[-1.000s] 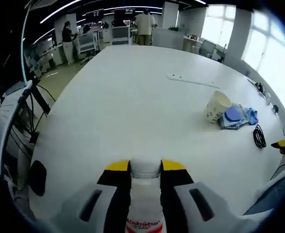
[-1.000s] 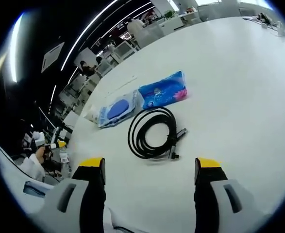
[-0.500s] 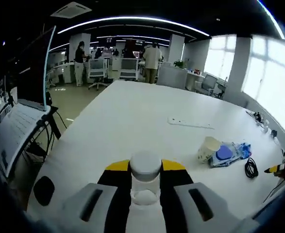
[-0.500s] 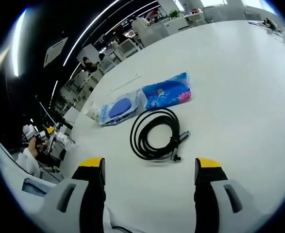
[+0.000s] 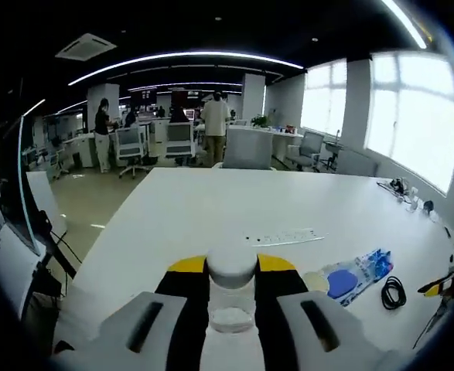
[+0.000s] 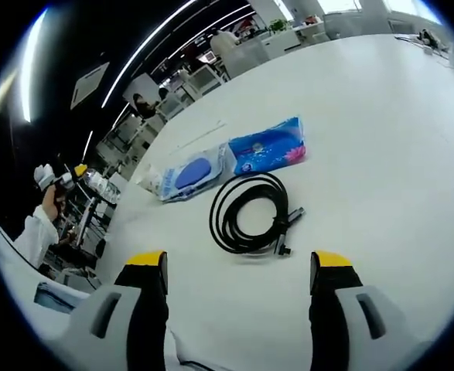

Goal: Arrange the tabletop items into an orderly group along one side of the table until the central work area is clear of visible clutter.

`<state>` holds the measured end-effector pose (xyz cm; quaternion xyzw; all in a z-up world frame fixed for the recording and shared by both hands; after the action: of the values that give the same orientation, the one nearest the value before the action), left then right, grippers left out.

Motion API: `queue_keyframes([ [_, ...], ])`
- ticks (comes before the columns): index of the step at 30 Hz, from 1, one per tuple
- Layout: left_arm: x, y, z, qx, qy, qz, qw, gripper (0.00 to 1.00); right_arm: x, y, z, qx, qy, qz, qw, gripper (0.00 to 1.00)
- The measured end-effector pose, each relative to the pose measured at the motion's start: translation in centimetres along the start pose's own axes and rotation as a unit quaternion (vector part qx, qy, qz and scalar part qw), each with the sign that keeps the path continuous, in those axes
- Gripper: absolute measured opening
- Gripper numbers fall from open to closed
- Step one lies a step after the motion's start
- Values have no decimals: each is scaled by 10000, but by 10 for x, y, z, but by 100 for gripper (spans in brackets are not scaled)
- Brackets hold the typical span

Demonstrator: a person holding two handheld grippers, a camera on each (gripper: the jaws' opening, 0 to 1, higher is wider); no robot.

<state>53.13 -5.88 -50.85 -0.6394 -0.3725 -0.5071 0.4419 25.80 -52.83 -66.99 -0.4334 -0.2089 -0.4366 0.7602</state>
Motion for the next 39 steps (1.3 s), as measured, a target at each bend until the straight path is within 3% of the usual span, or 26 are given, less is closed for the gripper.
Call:
queue_keyframes([
  [9,-1,25,-34,-227,71,171,9996,19,-2,-2,-3,-48,72,-10,10000,75],
  [16,-10,35,-66,-348,202,369,9985,20,-1,0,-1,-36,90,-14,10000,74],
  [26,-41,55,-59,-370,55,659,9971,20,-8,1,-1,-43,167,2,9999,74],
  [39,-68,60,-66,-282,35,965,9949,20,-8,2,0,7,204,-35,9998,74],
])
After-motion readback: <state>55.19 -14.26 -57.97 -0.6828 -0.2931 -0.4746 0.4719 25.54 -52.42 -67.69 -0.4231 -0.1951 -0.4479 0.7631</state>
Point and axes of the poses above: the point that each gripper's makers call its tool centre point, and the gripper's own axes: y roughly forward along the fingers, z roughly to its left, x roughly out of its top, the point moved 5 cm from there along -y, roughly backward along the fingers, and after that the axes turned 13 degrees about -z, right-handed, at the moved point
